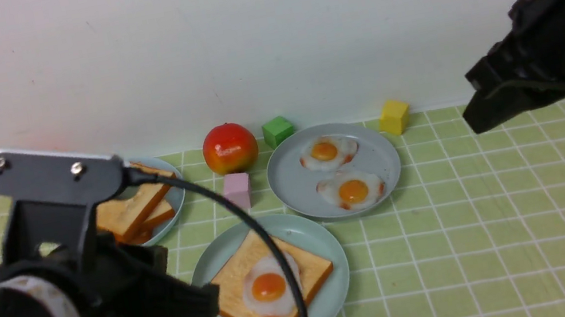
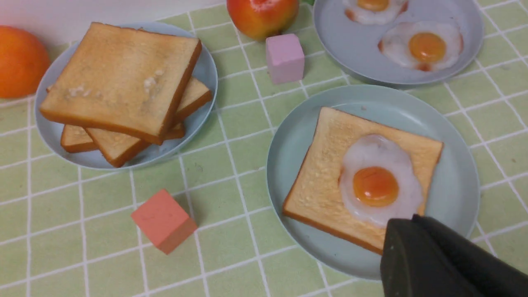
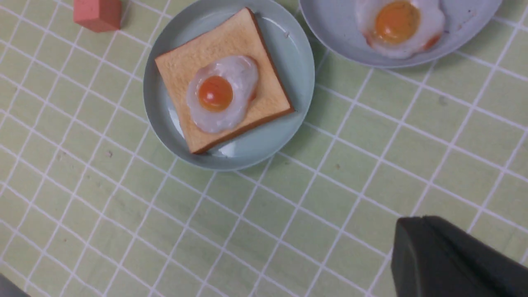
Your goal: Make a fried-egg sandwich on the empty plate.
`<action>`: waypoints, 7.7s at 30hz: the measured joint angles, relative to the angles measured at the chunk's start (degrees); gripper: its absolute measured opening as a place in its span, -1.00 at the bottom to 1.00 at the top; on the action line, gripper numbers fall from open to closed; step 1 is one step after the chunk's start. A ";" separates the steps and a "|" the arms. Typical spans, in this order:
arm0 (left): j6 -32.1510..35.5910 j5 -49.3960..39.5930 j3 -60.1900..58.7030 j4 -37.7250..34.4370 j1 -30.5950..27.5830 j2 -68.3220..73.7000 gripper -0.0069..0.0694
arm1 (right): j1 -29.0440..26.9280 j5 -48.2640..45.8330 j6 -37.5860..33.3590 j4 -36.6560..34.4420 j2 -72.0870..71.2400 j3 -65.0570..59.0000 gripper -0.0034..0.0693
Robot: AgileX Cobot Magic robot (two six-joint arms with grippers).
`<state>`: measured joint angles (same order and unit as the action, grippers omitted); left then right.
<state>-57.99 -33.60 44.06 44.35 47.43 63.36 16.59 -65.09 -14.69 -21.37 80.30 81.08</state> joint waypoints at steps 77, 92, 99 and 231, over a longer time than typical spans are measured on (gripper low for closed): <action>82.91 3.23 38.68 -45.52 -36.91 43.19 -0.58 | 9.06 5.18 -3.21 -2.94 -28.31 -19.38 -0.82; 69.97 6.78 22.37 -42.01 -11.46 32.70 -0.58 | 9.06 2.63 -3.59 -2.94 -28.31 -19.38 -0.79; 63.61 8.80 22.29 -34.43 -9.57 37.25 -0.58 | 9.06 0.79 -3.63 -2.94 -28.37 -19.38 -0.78; 55.86 23.68 -31.99 -49.28 -7.73 -47.50 -0.80 | -14.04 42.92 8.54 16.57 -80.86 -82.10 -0.94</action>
<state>-2.13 -9.92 12.07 -4.92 39.70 15.87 2.55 -22.17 -6.16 -4.80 -0.56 -1.01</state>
